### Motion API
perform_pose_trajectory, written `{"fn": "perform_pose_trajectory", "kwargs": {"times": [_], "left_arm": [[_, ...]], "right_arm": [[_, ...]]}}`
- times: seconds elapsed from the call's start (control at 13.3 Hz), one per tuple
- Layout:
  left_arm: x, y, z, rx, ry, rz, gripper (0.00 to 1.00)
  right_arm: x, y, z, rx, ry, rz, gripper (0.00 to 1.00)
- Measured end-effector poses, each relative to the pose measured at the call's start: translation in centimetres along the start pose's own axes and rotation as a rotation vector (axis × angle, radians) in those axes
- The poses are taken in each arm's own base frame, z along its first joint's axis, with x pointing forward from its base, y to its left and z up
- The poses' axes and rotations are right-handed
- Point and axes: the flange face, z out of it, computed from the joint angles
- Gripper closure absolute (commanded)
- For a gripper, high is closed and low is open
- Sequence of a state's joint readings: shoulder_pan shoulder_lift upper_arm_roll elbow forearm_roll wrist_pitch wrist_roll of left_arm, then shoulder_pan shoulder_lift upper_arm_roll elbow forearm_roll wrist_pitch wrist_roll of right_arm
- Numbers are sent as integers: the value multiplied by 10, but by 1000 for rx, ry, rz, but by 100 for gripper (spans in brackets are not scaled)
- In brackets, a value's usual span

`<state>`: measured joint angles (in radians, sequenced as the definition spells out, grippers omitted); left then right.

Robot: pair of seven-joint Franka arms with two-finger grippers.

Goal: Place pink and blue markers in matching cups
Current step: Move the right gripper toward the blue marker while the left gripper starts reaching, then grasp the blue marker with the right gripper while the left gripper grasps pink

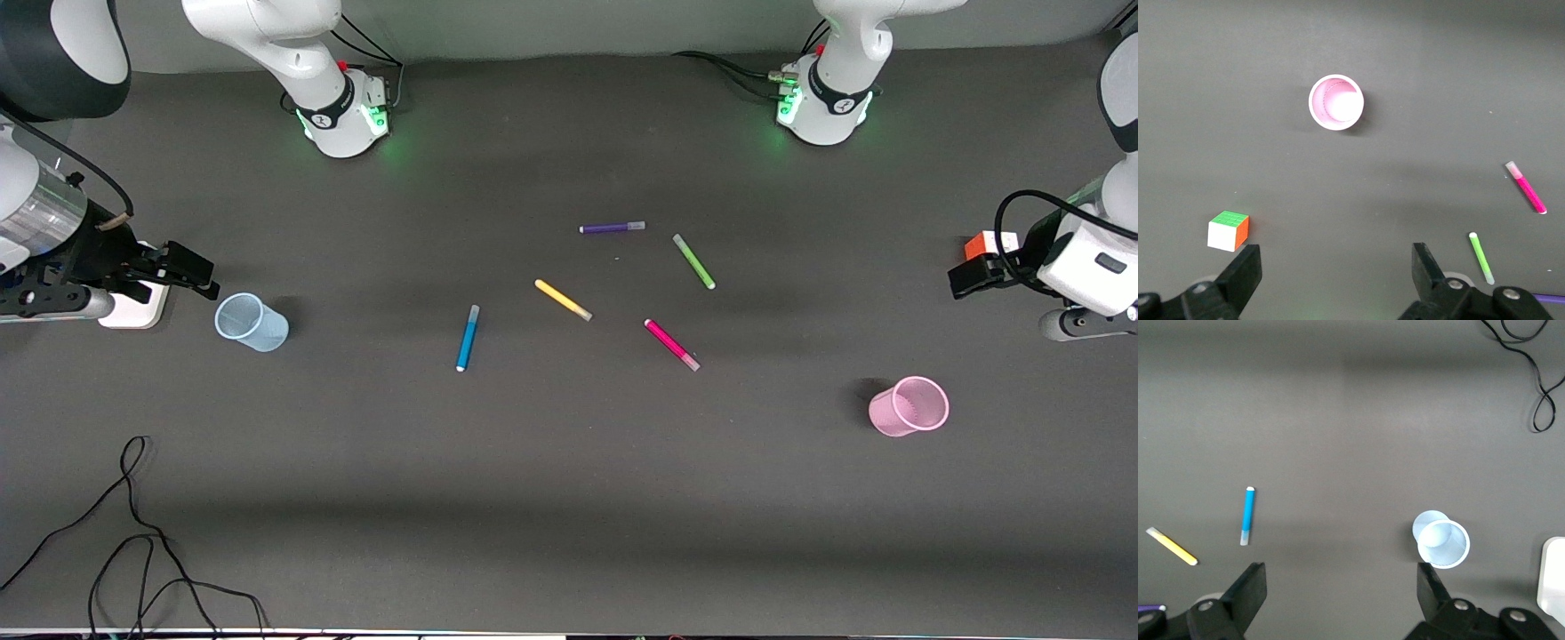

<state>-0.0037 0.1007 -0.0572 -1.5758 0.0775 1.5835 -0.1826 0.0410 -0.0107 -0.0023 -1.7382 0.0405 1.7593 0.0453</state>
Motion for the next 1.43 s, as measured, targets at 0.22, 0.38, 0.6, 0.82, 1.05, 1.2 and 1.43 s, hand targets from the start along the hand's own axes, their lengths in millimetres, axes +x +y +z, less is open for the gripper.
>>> {"fn": "perform_pose_trajectory", "kwargs": {"times": [0.22,0.38,0.6,0.82,1.05,1.2,1.43], "left_arm": [[-2,-6,1,7,-12,-2,0],[-7,-9,-4,6,-4,3,0],[-18,-11,-17,3,17,10,0],[-17,-9,-14,3,19,19,0],[0,12,3,6,8,50,0],[23,39,17,12,-36,67,0],[49,101,65,20,-129,-39,0]], "right_arm": [[1,1,4,-18,-10,-5,0],[1,1,5,-24,-15,-6,0],[5,0,20,-26,-46,-4,0],[18,-33,88,-15,-165,32,0],[21,-96,172,16,-305,63,0],[21,-128,222,62,-396,94,0],[25,-141,305,172,-542,172,0]]}}
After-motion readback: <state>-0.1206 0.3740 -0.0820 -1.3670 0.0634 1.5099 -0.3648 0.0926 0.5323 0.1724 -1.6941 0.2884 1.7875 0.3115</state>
